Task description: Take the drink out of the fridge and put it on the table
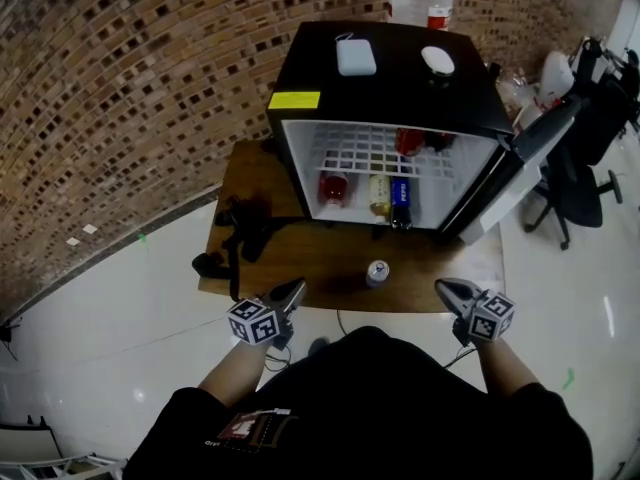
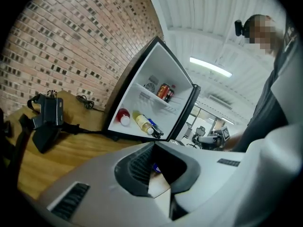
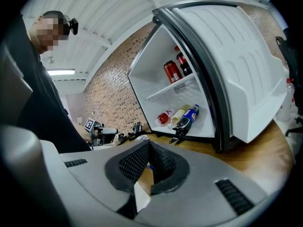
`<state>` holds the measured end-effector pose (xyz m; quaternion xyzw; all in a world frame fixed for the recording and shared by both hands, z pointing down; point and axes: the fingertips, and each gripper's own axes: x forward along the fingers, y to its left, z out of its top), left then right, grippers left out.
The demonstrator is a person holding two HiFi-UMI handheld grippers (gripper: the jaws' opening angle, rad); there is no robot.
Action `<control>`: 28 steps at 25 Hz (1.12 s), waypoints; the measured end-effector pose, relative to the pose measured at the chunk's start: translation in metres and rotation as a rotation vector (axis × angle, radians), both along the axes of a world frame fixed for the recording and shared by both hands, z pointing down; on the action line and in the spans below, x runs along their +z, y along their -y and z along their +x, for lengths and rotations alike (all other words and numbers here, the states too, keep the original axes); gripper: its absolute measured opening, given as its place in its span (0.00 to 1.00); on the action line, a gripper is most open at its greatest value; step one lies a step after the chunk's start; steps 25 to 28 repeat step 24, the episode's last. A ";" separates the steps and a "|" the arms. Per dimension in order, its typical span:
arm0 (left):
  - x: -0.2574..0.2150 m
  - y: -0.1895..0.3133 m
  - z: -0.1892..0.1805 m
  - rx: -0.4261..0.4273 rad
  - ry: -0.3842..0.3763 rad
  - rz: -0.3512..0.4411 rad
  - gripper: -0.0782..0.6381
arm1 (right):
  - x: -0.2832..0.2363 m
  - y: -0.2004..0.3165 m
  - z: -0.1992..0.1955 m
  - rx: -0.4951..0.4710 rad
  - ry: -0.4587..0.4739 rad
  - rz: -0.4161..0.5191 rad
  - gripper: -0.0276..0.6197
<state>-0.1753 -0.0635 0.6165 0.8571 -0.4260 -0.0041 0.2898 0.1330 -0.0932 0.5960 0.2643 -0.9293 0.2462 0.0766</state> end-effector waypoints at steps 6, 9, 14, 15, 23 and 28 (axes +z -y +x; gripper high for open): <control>-0.011 -0.002 -0.005 -0.004 -0.005 0.021 0.13 | -0.004 -0.010 -0.003 -0.005 -0.023 0.004 0.05; -0.010 -0.003 -0.002 0.009 0.004 0.019 0.13 | -0.002 -0.015 -0.001 -0.001 -0.028 0.005 0.05; -0.008 -0.002 0.006 0.025 0.004 0.016 0.13 | 0.005 -0.016 0.008 0.007 -0.033 0.006 0.05; -0.007 -0.003 0.007 0.028 0.007 0.014 0.13 | 0.005 -0.017 0.010 0.009 -0.032 0.007 0.05; -0.010 -0.011 0.011 0.048 0.014 -0.009 0.13 | -0.002 -0.024 0.012 0.007 -0.033 -0.002 0.05; -0.011 -0.012 0.012 0.050 0.014 -0.012 0.13 | -0.003 -0.025 0.012 0.007 -0.034 -0.002 0.05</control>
